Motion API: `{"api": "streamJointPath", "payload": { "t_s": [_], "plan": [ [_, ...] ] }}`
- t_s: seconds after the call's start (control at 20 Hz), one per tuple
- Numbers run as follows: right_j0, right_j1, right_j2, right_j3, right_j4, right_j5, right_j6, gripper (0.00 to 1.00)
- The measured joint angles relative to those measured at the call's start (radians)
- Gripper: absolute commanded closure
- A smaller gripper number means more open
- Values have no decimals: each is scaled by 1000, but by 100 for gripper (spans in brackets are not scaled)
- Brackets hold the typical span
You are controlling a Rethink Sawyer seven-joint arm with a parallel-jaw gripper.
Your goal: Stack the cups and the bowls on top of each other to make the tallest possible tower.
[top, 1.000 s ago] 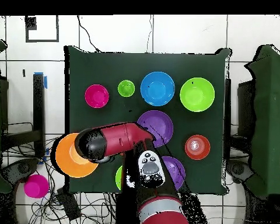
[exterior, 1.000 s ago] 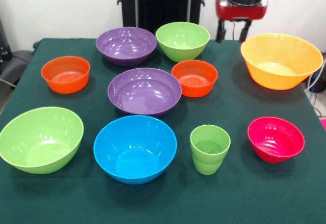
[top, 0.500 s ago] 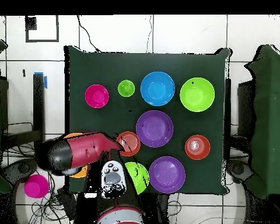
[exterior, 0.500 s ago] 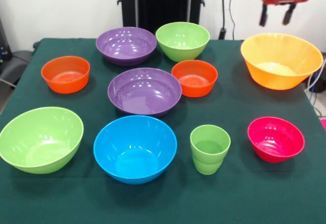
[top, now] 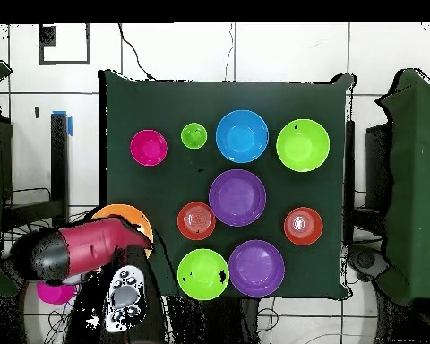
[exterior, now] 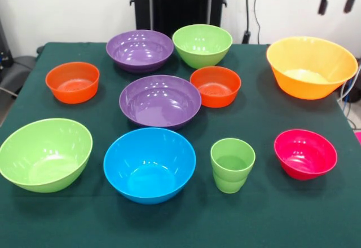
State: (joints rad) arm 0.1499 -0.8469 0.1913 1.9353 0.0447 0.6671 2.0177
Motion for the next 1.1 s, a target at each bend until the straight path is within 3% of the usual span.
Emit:
{"api": "streamJointPath", "payload": {
  "t_s": [0.3, 0.7, 1.1],
  "plan": [
    [49, -2, -5, 0, 38, 0, 46, 0],
    [52, 24, -6, 0, 75, -2, 47, 0],
    [6, 69, 1, 9, 76, -48, 47, 0]
  ]
}}
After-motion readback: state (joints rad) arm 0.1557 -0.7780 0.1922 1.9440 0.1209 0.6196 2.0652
